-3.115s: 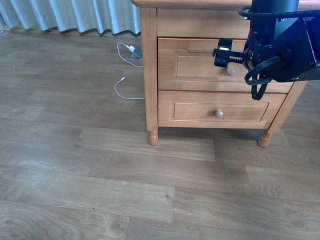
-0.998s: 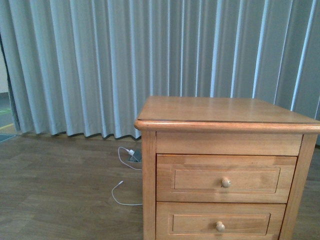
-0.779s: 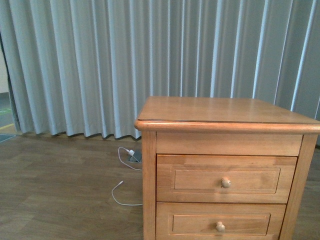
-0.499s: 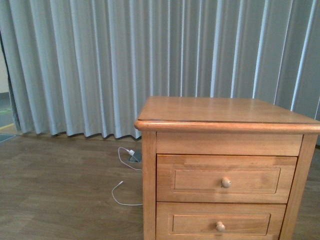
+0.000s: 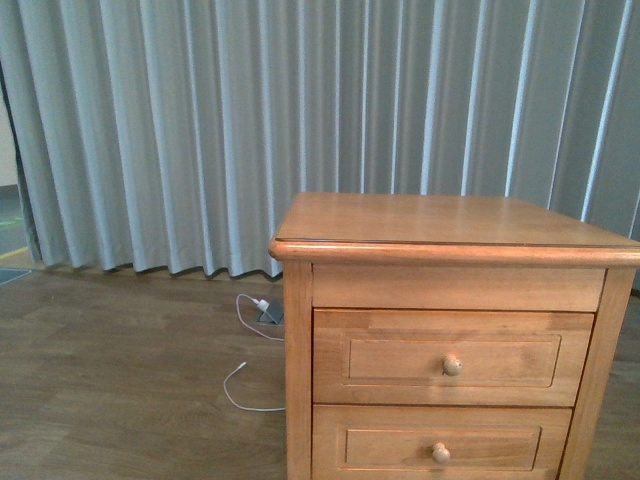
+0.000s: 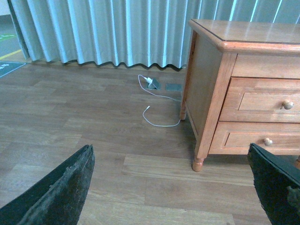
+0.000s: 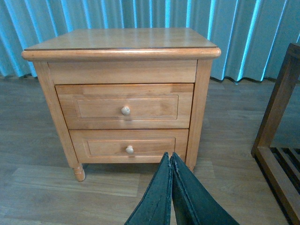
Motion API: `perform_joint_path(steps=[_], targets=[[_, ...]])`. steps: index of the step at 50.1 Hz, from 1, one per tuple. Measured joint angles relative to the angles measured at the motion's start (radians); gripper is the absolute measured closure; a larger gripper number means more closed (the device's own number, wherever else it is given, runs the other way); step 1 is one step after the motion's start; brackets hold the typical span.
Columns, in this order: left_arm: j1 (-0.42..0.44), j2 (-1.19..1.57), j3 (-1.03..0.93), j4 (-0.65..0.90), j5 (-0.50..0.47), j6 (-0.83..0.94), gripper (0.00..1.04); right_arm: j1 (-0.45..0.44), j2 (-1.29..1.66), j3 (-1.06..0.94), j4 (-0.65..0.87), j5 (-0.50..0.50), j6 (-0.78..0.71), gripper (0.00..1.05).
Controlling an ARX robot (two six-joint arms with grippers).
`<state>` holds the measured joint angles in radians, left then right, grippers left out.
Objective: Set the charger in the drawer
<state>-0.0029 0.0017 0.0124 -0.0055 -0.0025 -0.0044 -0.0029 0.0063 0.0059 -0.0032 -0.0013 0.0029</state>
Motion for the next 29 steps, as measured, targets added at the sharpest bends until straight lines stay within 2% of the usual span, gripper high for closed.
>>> perform_joint_path(steps=[11, 29], targets=[[0.0, 0.0, 0.0, 0.0, 0.0, 0.0, 0.06, 0.0, -0.002, 0.0, 0.0, 0.0, -0.001, 1.02], [0.0, 0.0, 0.0, 0.0, 0.0, 0.0, 0.06, 0.0, -0.002, 0.0, 0.0, 0.0, -0.002, 0.36]])
